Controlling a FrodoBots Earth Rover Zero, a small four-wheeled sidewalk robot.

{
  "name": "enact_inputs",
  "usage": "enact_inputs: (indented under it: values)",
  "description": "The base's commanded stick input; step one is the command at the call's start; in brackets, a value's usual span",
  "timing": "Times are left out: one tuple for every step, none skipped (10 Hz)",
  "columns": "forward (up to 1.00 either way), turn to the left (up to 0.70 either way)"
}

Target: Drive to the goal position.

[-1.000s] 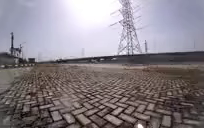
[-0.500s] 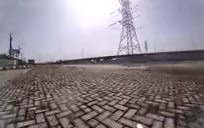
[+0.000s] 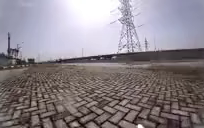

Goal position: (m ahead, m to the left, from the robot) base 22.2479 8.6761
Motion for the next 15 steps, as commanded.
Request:
enact_inputs:
  values:
    - [1.00,0.00]
    - [1.00,0.00]
    - [1.00,0.00]
    - [1.00,0.00]
    - [1.00,0.00]
    - [1.00,0.00]
    - [1.00,0.00]
    - [1.00,0.00]
    - [1.00,0.00]
    - [1.00,0.00]
    - [1.00,0.00]
    - [1.00,0.00]
    - [1.00,0.00]
    - [1.00,0.00]
    - [1.00,0.00]
